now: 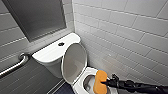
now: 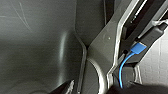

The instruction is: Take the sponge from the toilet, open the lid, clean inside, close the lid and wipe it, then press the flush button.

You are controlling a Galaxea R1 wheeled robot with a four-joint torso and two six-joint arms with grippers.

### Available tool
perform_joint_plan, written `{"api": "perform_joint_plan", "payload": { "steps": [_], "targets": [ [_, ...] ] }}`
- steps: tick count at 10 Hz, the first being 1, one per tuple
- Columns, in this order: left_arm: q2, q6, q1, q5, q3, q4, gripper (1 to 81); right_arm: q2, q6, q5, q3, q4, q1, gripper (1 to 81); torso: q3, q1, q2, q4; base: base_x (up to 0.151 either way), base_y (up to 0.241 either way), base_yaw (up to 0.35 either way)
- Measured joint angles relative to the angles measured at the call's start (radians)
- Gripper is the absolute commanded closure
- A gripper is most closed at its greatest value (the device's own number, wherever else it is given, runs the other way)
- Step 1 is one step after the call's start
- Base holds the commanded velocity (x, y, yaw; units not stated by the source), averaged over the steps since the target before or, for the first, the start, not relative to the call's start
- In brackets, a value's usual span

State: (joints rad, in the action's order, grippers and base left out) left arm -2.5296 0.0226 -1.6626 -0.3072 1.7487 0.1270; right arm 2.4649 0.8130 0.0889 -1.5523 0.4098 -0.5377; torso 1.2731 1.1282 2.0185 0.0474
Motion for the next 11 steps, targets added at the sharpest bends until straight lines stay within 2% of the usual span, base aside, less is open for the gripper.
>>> {"api": "perform_joint_plan", "payload": {
  "steps": [4,7,8,10,11],
  "targets": [
    [-0.006,0.000,0.003,0.000,0.020,0.000,1.0,0.231,0.031,0.073,-0.167,-0.005,0.081,81.1,0.000,0.000,0.000,0.000,0.000,0.000,0.000],
    [-0.005,0.001,0.004,0.000,0.020,0.000,1.0,0.283,0.051,0.101,-0.224,-0.005,0.100,81.1,0.000,0.000,0.000,-0.005,0.000,0.000,0.000],
    [-0.005,0.001,0.008,0.000,0.020,0.000,1.0,0.281,0.052,0.107,-0.230,-0.005,0.097,81.1,0.000,0.000,0.000,-0.024,0.000,0.000,0.000],
    [-0.006,0.001,0.009,0.000,0.020,0.000,1.0,0.293,0.053,0.111,-0.231,-0.005,0.097,81.1,0.000,0.000,0.000,-0.081,0.000,0.000,0.000],
    [-0.007,0.001,0.005,0.003,0.020,0.000,1.0,0.311,0.053,0.110,-0.235,-0.005,0.097,81.1,0.000,0.000,0.000,-0.097,0.000,0.000,0.000]
  ]
}}
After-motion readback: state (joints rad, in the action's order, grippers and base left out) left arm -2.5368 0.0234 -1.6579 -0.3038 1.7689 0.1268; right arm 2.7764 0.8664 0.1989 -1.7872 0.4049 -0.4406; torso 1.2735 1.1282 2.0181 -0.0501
